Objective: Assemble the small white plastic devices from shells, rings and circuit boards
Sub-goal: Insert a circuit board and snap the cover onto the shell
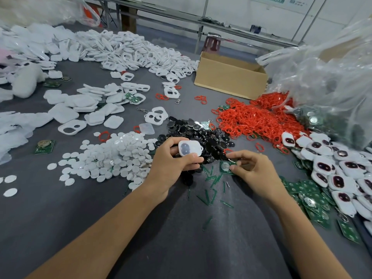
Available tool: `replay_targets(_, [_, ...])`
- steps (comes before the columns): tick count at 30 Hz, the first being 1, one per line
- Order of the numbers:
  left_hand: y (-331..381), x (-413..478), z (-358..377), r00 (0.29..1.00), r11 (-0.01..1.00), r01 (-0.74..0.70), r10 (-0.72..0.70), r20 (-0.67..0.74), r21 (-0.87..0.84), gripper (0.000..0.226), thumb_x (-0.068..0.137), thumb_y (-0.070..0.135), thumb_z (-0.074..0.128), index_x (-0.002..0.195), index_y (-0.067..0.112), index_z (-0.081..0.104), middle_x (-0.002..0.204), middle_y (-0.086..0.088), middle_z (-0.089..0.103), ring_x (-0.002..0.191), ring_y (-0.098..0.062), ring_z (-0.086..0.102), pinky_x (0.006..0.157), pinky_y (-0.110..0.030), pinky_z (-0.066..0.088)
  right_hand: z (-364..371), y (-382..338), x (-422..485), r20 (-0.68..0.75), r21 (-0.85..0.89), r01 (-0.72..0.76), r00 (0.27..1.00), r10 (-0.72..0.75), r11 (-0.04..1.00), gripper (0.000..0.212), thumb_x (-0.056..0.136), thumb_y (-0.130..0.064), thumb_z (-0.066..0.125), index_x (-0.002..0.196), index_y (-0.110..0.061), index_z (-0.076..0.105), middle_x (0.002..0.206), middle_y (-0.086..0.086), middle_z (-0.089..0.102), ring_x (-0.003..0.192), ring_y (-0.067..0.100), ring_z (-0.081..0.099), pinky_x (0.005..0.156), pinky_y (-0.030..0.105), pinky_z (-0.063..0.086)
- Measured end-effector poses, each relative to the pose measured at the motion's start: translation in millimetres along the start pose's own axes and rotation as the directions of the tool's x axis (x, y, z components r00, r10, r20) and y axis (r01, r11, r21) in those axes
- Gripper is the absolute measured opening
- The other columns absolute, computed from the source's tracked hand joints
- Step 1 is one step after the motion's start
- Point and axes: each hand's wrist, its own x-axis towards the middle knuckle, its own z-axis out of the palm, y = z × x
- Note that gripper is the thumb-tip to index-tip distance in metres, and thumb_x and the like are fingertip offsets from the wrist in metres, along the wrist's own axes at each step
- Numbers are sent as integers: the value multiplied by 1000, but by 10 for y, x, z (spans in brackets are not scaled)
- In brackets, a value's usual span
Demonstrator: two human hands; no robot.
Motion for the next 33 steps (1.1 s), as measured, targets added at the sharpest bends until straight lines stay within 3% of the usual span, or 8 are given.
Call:
replay_targets(6, [-1,-3,2,1000,1000,-2,2,2,-5,34,84,-10,67,113,4,57,99,-16,69,80,-28,74,66,-27,60,-35,-56,-50,-20,-215,116,992,-123,970,26,76,1,76,94,-18,76,83,1,69,73,11,57,67,9,42])
replay_targets(10, [2,-6,4,1000,1000,-1,1,7,-9,34,84,-10,67,112,5,57,99,-14,69,81,-28,74,67,-29,61,-53,-108,-83,-2,-278,208,976,-217,938,26,74,6,74,78,-19,76,68,-10,60,59,2,48,57,12,33])
replay_targets(13, [2,-9,3,1000,1000,-1,1,7,-10,33,84,-11,66,113,5,57,98,-13,69,81,-28,74,68,-30,61,-140,-107,-97,51,-364,272,961,-273,891,31,73,13,64,75,-17,72,73,-8,59,61,4,49,63,26,41])
replay_targets(16, [2,-3,5,1000,1000,-3,3,9,-5,34,85,-11,65,114,3,56,96,-13,69,80,-28,74,68,-30,61,-185,-122,-98,100,-449,354,932,-348,820,36,67,20,53,75,-10,71,86,4,65,82,27,61,73,41,49])
replay_targets(20, [2,-5,8,1000,1000,-3,3,5,-8,33,85,-12,65,112,4,57,96,-14,69,81,-28,74,68,-30,61,-79,-178,-141,104,-360,451,889,-445,817,46,64,28,50,81,-6,75,100,9,71,96,20,66,90,16,44])
replay_targets(23, [0,-8,5,1000,1000,1,-1,-1,-15,32,84,-12,66,109,6,58,97,-16,69,80,-29,74,68,-30,61,-82,-198,-161,0,-233,399,912,-410,887,41,72,22,58,94,-9,75,105,-1,70,96,10,65,92,18,47])
replay_targets(27, [3,-9,7,1000,1000,8,-8,2,-15,33,82,-11,68,109,7,58,99,-17,69,80,-29,74,68,-30,61,-98,-163,-163,-31,-238,230,969,-244,944,25,78,2,72,96,-16,74,87,-4,69,76,12,65,77,21,50])
replay_targets(33, [5,-10,8,1000,1000,13,-13,-2,-14,35,80,-10,70,108,8,59,103,-20,68,84,-31,74,69,-32,62,-30,-155,-144,-81,-129,105,990,-116,986,31,71,11,75,96,-7,73,87,-3,66,69,10,61,68,10,49])
